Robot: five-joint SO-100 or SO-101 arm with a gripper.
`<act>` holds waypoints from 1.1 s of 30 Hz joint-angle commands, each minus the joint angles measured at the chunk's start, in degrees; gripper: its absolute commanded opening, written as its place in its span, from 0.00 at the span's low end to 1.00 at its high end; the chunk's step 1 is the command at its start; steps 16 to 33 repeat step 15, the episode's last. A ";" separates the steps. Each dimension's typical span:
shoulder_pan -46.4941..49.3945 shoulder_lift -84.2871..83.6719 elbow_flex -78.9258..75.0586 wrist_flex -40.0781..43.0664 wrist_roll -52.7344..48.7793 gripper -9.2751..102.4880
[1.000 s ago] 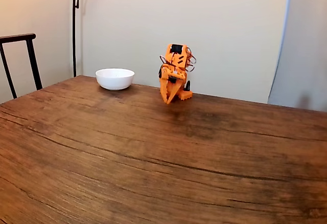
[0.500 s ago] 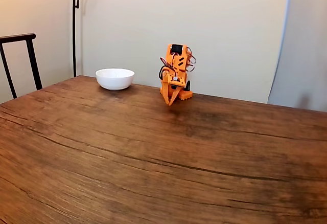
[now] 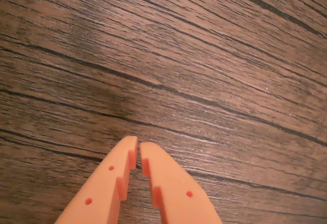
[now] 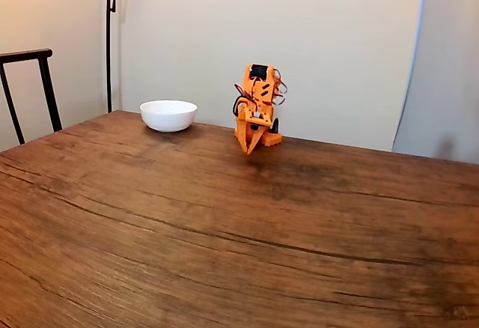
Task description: Grasp the cube and drop it in the bowl
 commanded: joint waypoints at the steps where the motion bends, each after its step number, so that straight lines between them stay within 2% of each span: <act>1: 1.05 -0.62 -0.35 3.78 -4.22 0.08; 5: 1.41 -0.53 -0.35 3.78 -7.82 0.08; 33: 1.14 -0.53 -0.35 3.78 -7.56 0.08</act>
